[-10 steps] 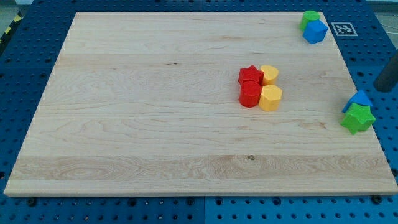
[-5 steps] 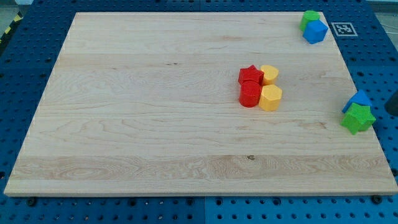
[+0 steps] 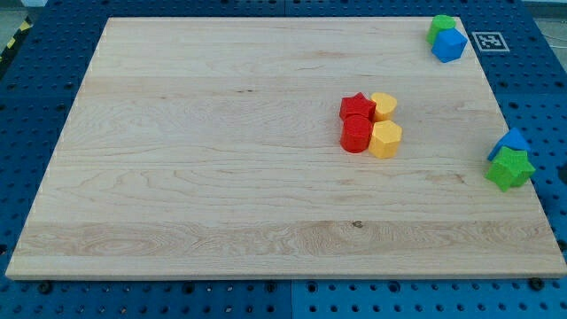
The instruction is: Move the green star to the left of the triangle
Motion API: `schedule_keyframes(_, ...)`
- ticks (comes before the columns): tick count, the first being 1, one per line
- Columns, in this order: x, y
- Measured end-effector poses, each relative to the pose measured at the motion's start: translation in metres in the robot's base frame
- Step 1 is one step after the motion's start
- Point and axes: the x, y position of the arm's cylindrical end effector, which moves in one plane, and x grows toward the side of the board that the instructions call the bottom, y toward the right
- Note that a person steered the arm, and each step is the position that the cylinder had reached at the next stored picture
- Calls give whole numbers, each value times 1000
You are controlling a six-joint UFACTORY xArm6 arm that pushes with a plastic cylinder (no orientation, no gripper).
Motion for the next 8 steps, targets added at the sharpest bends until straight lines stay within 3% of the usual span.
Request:
schedule_keyframes(4,3,-58)
schedule_keyframes(8,1,-73)
